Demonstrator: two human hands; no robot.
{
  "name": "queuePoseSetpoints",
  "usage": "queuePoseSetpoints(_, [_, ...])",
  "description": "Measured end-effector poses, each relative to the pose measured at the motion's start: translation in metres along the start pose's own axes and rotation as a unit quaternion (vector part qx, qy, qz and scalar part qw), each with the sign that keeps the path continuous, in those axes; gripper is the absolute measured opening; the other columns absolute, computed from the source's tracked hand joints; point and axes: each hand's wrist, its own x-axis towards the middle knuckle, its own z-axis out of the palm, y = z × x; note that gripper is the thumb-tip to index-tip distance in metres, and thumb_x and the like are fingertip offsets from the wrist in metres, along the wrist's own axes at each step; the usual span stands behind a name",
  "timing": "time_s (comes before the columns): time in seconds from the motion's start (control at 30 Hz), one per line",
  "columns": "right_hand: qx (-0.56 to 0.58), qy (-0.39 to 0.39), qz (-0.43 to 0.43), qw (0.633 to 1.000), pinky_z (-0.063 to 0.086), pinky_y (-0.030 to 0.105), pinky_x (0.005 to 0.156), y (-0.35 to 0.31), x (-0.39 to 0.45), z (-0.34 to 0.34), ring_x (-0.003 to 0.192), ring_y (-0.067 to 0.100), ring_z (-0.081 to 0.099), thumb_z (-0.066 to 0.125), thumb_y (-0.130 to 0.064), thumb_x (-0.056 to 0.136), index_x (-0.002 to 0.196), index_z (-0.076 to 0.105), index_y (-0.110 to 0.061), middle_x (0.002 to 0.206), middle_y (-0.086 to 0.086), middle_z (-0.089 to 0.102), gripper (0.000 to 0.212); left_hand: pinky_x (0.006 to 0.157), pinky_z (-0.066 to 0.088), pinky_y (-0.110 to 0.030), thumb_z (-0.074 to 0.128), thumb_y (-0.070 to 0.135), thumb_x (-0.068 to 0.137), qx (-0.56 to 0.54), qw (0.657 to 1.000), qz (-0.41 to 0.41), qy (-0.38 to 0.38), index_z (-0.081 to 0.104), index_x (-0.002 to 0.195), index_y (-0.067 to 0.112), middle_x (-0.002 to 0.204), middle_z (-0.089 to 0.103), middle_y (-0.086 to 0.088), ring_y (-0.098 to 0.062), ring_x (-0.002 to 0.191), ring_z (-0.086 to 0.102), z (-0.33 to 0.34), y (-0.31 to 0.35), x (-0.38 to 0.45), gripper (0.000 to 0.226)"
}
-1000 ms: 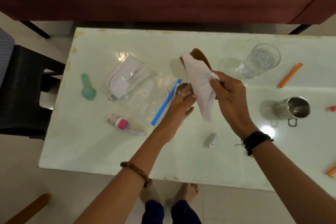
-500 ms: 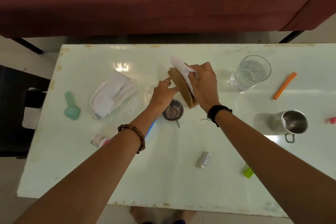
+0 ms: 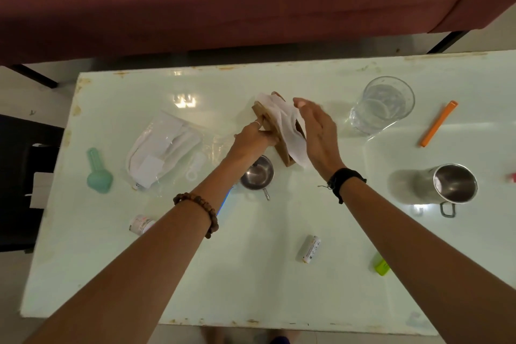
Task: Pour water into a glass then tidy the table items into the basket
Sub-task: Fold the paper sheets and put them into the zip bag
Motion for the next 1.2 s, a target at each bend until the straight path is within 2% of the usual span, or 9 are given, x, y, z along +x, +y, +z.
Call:
queuePoseSetpoints(0.17, [0.127, -0.077, 0.114, 0.982, 0.041, 0.023, 0.092, 0.008, -0.007, -0.003, 0.115, 0.017, 0.049, 0.022, -0.029, 0.102, 0.134, 0.047, -0.011, 0.126, 0.005, 0.054, 0.044, 0.111, 0.029, -0.038, 0.066, 0.008, 0.083, 0.086, 0.986, 0.011, -0.145, -0.002, 0.147, 0.025, 0.125, 0.061, -0.011, -0.028, 0.12, 0.053, -0.01, 0.007, 0.007, 0.095])
queuePoseSetpoints(0.23, [0.147, -0.078, 0.125, 0.978, 0.044, 0.024, 0.093, 0.008, -0.007, -0.004, 0.119, 0.018, 0.049, 0.021, -0.029, 0.102, 0.137, 0.044, -0.014, 0.132, 0.007, 0.052, 0.044, 0.101, 0.038, -0.027, 0.068, 0.006, 0.081, 0.092, 0.984, 0.014, -0.153, 0.001, 0.147, 0.024, 0.124, 0.062, -0.013, -0.025, 0.11, 0.059, -0.013, 0.013, 0.012, 0.096])
queuePoseSetpoints(0.43, [0.141, -0.087, 0.109, 0.98, 0.035, 0.037, 0.109, 0.012, -0.003, -0.003, 0.127, 0.024, 0.043, 0.019, -0.025, 0.102, 0.14, 0.037, -0.016, 0.141, 0.01, 0.046, 0.044, 0.113, 0.022, -0.054, 0.069, 0.017, 0.082, 0.109, 0.985, 0.022, -0.131, 0.007, 0.147, 0.027, 0.124, 0.062, -0.011, -0.032, 0.119, 0.053, -0.009, 0.013, 0.025, 0.091])
queuePoseSetpoints(0.57, [0.125, -0.094, 0.089, 0.984, 0.033, 0.027, 0.105, 0.013, -0.003, -0.006, 0.127, 0.017, 0.042, 0.02, -0.022, 0.102, 0.142, 0.035, -0.018, 0.145, 0.005, 0.042, 0.043, 0.114, 0.018, -0.054, 0.065, 0.023, 0.085, 0.1, 0.988, 0.026, -0.111, 0.017, 0.146, 0.026, 0.134, 0.055, -0.01, -0.032, 0.129, 0.044, -0.003, 0.009, 0.016, 0.078])
queuePoseSetpoints(0.63, [0.101, -0.087, 0.074, 0.988, 0.029, 0.02, 0.102, 0.014, -0.007, -0.009, 0.128, 0.011, 0.038, 0.025, -0.021, 0.102, 0.143, 0.032, -0.017, 0.148, 0.002, 0.038, 0.042, 0.115, 0.008, -0.055, 0.063, 0.03, 0.085, 0.135, 0.99, 0.031, -0.009, 0.03, 0.142, 0.026, 0.135, 0.053, -0.004, -0.026, 0.131, 0.041, -0.002, 0.008, 0.004, 0.066])
queuePoseSetpoints(0.73, [0.101, -0.011, 0.06, 0.993, 0.03, 0.005, 0.095, 0.019, -0.027, -0.014, 0.128, 0.006, 0.036, 0.036, -0.017, 0.1, 0.141, 0.038, -0.013, 0.148, 0.003, 0.039, 0.041, 0.111, 0.029, -0.043, 0.061, 0.024, 0.087, 0.011, 0.968, 0.096, 0.232, 0.052, 0.125, 0.021, 0.123, 0.058, -0.004, -0.018, 0.118, 0.051, 0.003, 0.002, -0.033, 0.039])
queuePoseSetpoints(0.83, [0.126, 0.075, 0.082, 0.986, 0.038, 0.022, 0.102, 0.03, -0.058, -0.021, 0.125, 0.014, 0.048, 0.045, -0.015, 0.097, 0.13, 0.051, -0.011, 0.137, 0.004, 0.053, 0.034, 0.084, 0.042, -0.014, 0.056, 0.015, 0.089, -0.169, 0.901, 0.098, 0.387, 0.057, 0.11, 0.017, 0.107, 0.051, -0.005, -0.014, 0.098, 0.051, 0.023, -0.023, -0.079, 0.022])
queuePoseSetpoints(1.0, [0.124, 0.139, 0.112, 0.976, 0.044, 0.021, 0.087, 0.057, -0.115, -0.04, 0.112, 0.015, 0.057, 0.05, -0.019, 0.095, 0.113, 0.059, -0.015, 0.119, 0.001, 0.063, 0.02, 0.08, 0.047, -0.034, 0.05, 0.024, 0.093, -0.448, 0.846, -0.168, 0.235, 0.047, 0.115, 0.016, 0.114, 0.05, -0.006, -0.022, 0.102, 0.053, 0.072, -0.065, -0.122, 0.024])
queuePoseSetpoints(1.2, [0.104, 0.227, 0.142, 0.958, 0.046, 0.035, 0.094, 0.081, -0.152, -0.074, 0.111, 0.019, 0.057, 0.051, -0.023, 0.095, 0.105, 0.06, -0.016, 0.11, 0.001, 0.064, 0.016, 0.087, 0.047, -0.037, 0.048, 0.038, 0.092, -0.524, 0.819, -0.172, 0.16, 0.049, 0.123, 0.012, 0.127, 0.05, -0.01, -0.025, 0.111, 0.054, 0.097, -0.054, -0.111, 0.041])
